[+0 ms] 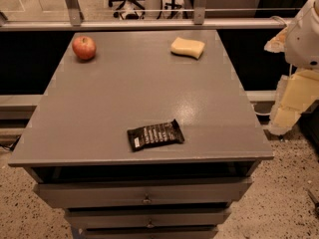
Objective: Move sponge near rxbar chocolate
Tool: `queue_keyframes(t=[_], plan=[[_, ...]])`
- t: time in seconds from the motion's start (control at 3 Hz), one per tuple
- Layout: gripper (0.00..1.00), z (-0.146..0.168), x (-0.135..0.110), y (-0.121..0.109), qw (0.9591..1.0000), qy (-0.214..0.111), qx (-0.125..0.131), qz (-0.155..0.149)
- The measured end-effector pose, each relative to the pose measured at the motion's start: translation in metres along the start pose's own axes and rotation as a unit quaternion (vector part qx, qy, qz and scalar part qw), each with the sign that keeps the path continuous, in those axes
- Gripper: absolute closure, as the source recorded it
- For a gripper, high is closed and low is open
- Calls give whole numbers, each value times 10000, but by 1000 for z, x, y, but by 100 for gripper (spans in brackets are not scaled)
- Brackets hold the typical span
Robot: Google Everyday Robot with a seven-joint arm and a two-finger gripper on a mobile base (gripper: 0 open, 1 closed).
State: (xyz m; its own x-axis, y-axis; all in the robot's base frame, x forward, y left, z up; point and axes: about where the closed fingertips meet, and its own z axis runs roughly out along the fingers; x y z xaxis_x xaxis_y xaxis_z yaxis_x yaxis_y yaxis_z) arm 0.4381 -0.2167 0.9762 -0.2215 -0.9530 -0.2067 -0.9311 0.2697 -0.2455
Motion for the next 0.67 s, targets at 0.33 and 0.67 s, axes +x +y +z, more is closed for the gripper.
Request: queue_keyframes(t=[0.33, 0.67], plan=[[0, 0, 0, 0, 10000, 0, 1, 0], [0, 10, -8, -15, 9998, -153, 67, -88]])
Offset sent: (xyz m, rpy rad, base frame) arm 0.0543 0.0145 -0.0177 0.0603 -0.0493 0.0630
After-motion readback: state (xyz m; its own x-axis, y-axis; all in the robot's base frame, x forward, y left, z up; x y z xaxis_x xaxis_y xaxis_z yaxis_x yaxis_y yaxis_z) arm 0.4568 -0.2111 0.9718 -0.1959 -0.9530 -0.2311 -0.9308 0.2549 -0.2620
